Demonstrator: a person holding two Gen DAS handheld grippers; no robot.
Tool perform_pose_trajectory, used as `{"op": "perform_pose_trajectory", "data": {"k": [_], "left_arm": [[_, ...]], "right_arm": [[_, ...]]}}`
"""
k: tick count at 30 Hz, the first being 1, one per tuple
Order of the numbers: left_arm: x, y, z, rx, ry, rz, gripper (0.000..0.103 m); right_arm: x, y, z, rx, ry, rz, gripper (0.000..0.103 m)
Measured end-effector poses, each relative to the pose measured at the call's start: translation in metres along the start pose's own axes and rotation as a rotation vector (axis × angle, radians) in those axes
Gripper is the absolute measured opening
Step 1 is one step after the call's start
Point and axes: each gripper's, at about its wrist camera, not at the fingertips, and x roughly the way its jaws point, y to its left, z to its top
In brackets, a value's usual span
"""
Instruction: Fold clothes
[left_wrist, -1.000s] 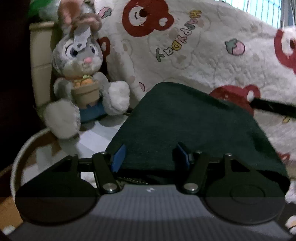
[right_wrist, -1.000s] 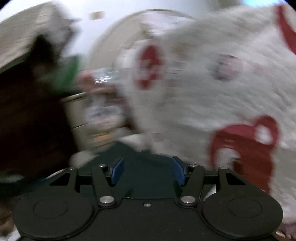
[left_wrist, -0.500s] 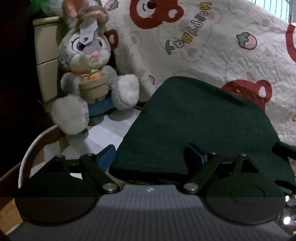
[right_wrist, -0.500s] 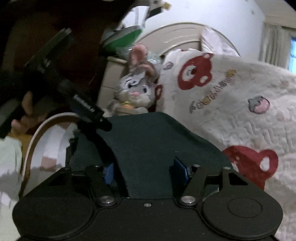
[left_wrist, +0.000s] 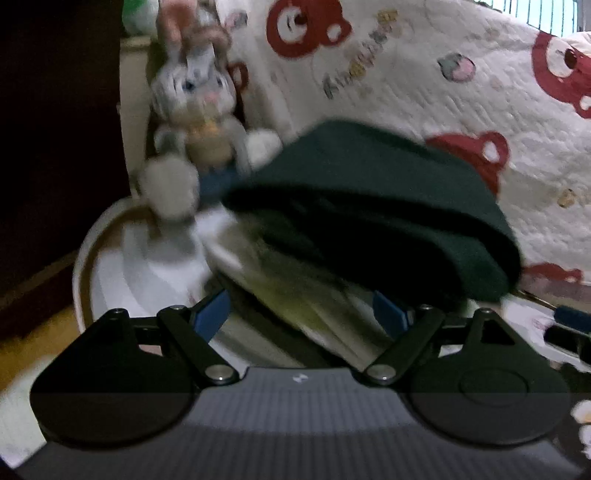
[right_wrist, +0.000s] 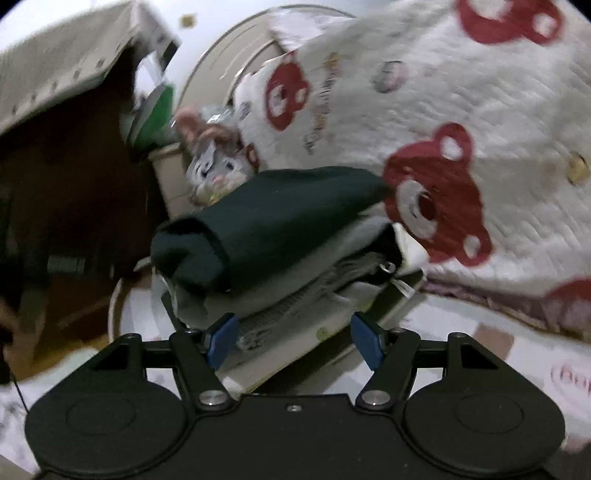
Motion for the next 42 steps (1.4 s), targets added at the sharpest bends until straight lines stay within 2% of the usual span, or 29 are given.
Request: {"op": "perform_pose_trajectory", "data": {"k": [3,5,8,13,16,18,21,26,29,33,42], "left_arm": [[-0.007,-0.026,-0.005,0.005,0.064,-0.024,0.086],[-0.014,-0.047,-0.003,0.025,0.103,0.006,0.086],[-0.037,-0.082,-0.006,0.083,0.154,0.057,0.086],[-0.087,-0.118,-0.034,0.146,0.130,0.063,0.096],[-0.109,-0.130,-0.051,0.127,0.132,0.067,0.096],[-0.120,-0.138,-0.060,0.116,0.130,0.065,0.096],[-0.133,-0.154,-0.072,0.141,0.125,0.057,0.096],[-0.154,-0.179,-0.092,0.183,0.116,0.043,0.096],[-0.160,-0.185,-0.099,0.203,0.120,0.041,0.096],[-0.159,-0.183,-0.108,0.206,0.161,0.036,0.096],[-0.156,-0.172,-0.114,0.193,0.192,0.059,0.096]], "right_arm": [[-0.018,-0.014,-0.001,0.083,-0.020,0.026,0.078],[-0.026,-0.015,0.001,0.064,-0.028,0.040,0.083],[-0.040,-0.011,0.007,0.019,-0.049,0.045,0.083],[-0.081,0.002,0.007,0.024,-0.034,0.044,0.084],[-0.110,0.013,0.008,0.019,-0.075,-0.045,0.088],[-0.129,0.018,0.006,0.020,-0.084,-0.070,0.090],[-0.153,0.022,-0.005,0.042,-0.084,-0.067,0.091],[-0.176,0.024,-0.027,0.028,0.013,-0.015,0.091],[-0.186,0.030,-0.035,-0.033,0.061,0.022,0.091],[-0.195,0.036,-0.037,-0.077,0.056,0.022,0.092],[-0.192,0.043,-0.041,-0.032,0.050,-0.007,0.093]]}}
